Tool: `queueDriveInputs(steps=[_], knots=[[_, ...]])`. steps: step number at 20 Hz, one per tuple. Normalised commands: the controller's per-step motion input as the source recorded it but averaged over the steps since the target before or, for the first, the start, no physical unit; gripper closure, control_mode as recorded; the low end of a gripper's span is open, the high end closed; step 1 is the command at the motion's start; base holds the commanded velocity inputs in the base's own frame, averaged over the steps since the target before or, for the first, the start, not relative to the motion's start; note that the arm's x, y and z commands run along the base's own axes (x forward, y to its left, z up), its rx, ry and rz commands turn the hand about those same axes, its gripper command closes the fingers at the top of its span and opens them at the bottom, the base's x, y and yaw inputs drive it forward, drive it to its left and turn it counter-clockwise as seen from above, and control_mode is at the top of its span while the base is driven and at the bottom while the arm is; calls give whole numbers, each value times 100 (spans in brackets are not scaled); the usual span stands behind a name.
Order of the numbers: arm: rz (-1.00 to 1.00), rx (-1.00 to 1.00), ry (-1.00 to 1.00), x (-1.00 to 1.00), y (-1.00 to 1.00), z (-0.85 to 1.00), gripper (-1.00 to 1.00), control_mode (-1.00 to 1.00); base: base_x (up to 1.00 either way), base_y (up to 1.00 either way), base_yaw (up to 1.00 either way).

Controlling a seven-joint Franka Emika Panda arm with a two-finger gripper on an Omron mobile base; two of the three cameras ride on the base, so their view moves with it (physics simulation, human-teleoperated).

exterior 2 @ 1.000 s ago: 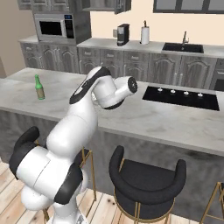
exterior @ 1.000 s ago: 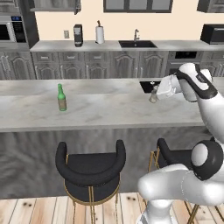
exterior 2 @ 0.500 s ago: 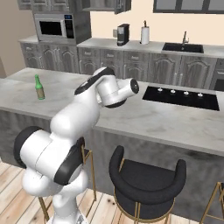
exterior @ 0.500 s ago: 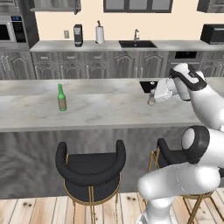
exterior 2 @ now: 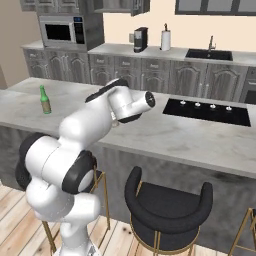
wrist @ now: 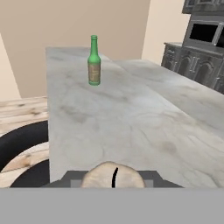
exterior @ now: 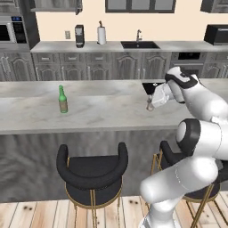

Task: Get the candle and the beer from the cabinet and move them to the dining counter.

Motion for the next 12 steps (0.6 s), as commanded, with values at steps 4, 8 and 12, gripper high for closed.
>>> queueDriveInputs(steps=[4, 8, 12], knots=[[1, -1, 4, 23, 2, -38, 100, -100, 0, 0, 0], [2, 0, 0, 16, 0, -42, 100, -100, 0, 0, 0], [2, 0, 0, 15, 0, -40, 100, -100, 0, 0, 0]])
